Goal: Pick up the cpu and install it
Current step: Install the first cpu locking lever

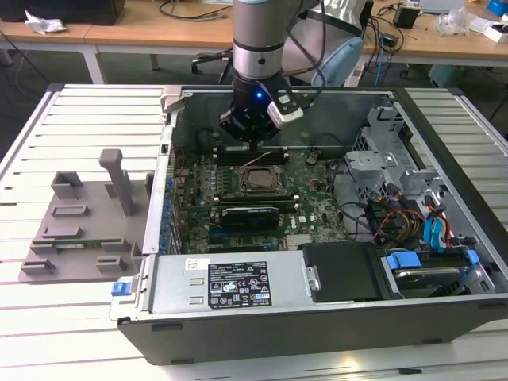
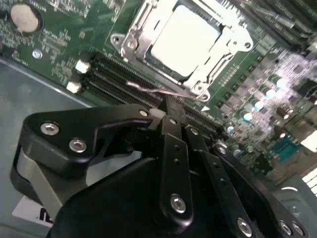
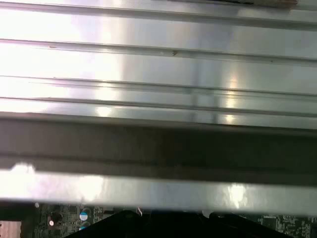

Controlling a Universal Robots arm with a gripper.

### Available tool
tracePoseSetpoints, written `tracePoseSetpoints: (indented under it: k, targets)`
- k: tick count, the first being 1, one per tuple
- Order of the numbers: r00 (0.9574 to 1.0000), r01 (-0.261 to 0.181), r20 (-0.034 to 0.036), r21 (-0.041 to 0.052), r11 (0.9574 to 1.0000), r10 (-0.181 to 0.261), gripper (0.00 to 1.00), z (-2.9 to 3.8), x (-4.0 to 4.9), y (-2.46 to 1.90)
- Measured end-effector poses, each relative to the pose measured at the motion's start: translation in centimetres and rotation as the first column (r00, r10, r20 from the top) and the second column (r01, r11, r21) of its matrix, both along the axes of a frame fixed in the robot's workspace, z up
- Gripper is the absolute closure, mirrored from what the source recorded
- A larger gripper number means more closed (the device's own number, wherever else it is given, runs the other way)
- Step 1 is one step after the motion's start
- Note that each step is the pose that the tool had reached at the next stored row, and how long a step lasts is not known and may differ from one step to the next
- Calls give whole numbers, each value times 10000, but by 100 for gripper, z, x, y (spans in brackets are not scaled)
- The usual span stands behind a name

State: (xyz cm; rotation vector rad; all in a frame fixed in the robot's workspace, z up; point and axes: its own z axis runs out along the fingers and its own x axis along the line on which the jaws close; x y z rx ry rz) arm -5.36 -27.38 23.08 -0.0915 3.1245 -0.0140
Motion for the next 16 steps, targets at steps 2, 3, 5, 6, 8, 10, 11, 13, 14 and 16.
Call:
tracePoseSetpoints:
  k: [2,3,5,6,8,10,11,13,14,16]
  targets:
    - [10000,-6,-1,-41,10000,6,89,-36,5,55]
    - [10000,-7,-1,-45,10000,7,89,-38,10,56]
    - [10000,-9,-3,-57,10000,9,89,-41,23,55]
    - [10000,-10,-5,-62,10000,10,89,-42,31,56]
    - [10000,-11,-10,-70,10000,10,89,-44,51,56]
    - [10000,-13,-17,-78,10000,13,89,-48,72,55]
    - [10000,-14,-22,-83,10000,14,89,-51,80,56]
    - [10000,-15,-31,-109,9999,14,89,-58,92,56]
    - [10000,-16,-33,-127,9999,15,89,-61,98,56]
    - [10000,-15,-42,-172,9999,14,89,-69,112,56]
